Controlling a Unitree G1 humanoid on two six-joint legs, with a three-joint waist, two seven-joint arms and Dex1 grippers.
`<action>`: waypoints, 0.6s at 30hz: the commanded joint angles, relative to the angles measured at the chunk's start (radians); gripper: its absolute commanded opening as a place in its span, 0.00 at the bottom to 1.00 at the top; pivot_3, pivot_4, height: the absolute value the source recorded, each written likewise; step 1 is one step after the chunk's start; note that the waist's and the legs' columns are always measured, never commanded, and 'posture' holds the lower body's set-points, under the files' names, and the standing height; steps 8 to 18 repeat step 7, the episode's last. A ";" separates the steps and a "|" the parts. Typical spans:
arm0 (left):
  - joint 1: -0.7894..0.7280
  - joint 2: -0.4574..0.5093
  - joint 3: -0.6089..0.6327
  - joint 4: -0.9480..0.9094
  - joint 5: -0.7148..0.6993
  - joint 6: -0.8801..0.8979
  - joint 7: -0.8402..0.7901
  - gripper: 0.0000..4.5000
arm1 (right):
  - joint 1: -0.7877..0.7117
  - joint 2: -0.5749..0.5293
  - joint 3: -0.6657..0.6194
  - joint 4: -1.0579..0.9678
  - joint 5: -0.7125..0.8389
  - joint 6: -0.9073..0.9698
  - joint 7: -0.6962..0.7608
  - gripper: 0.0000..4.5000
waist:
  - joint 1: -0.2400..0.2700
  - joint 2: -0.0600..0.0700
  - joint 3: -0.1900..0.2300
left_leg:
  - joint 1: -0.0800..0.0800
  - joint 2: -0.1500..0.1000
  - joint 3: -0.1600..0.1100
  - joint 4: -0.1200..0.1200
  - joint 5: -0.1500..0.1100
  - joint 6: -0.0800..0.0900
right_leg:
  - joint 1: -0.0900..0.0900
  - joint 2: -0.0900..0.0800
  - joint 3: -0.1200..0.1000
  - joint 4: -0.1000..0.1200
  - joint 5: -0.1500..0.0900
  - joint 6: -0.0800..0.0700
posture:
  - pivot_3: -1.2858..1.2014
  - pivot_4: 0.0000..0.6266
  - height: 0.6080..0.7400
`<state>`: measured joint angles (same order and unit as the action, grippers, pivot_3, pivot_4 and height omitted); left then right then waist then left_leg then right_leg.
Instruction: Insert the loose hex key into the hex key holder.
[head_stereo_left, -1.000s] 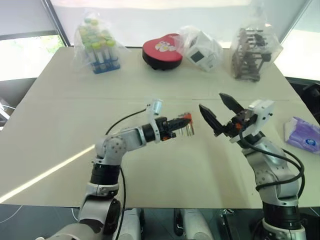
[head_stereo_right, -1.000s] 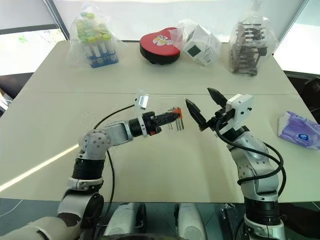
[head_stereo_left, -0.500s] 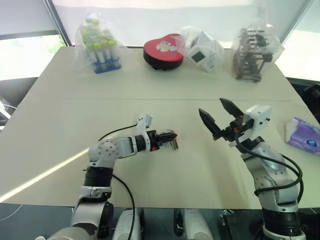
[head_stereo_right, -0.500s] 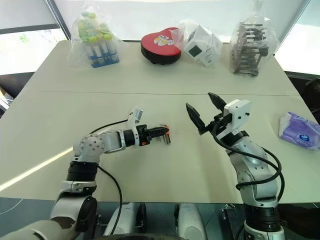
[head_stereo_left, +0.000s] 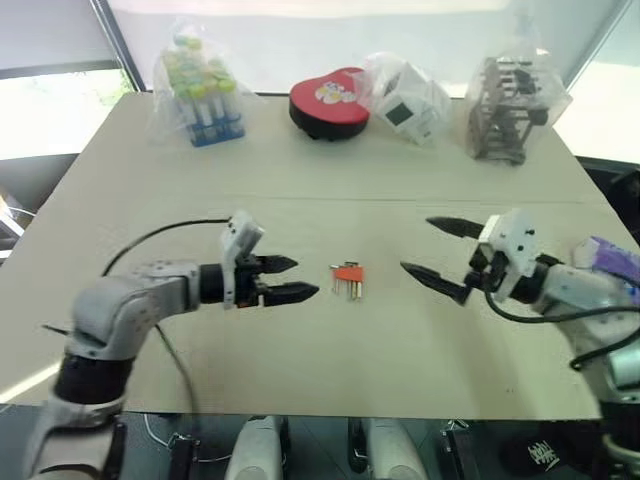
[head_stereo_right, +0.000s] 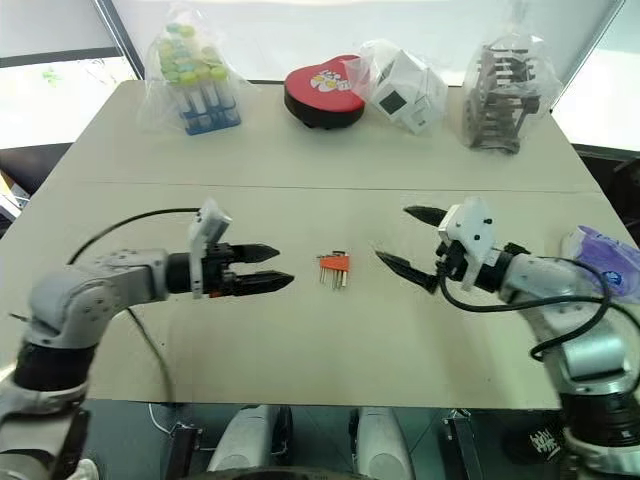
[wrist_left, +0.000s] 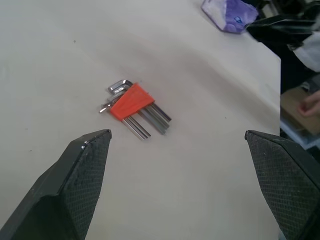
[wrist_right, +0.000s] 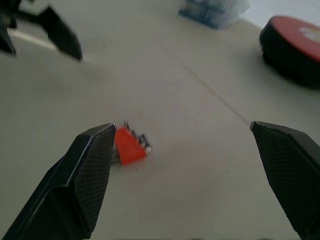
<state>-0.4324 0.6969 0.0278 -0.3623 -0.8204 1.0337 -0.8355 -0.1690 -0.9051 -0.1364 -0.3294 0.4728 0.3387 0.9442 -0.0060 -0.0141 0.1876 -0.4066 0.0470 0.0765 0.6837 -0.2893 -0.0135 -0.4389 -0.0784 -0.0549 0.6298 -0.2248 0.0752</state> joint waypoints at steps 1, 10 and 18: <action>0.013 0.087 0.062 -0.047 -0.007 -0.054 -0.087 0.99 | -0.030 -0.111 -0.022 0.045 -0.010 -0.022 0.154 1.00 | -0.001 0.000 0.000 | 0.000 0.000 0.000 0.000 0.000 0.000 | 0.000 0.000 0.000 0.000 0.000 0.000 | 0.52 0.24 1.00; 0.042 0.186 0.095 -0.047 -0.003 -0.100 -0.165 0.99 | -0.129 -0.200 0.001 0.133 -0.047 -0.048 0.264 1.00 | -0.004 0.000 0.000 | 0.000 0.000 0.000 0.000 0.000 0.000 | 0.000 0.000 0.000 0.000 0.000 0.001 | 0.52 0.24 1.00; 0.042 0.186 0.095 -0.047 -0.003 -0.100 -0.165 0.99 | -0.129 -0.200 0.001 0.133 -0.047 -0.048 0.264 1.00 | -0.004 0.000 0.000 | 0.000 0.000 0.000 0.000 0.000 0.000 | 0.000 0.000 0.000 0.000 0.000 0.001 | 0.52 0.24 1.00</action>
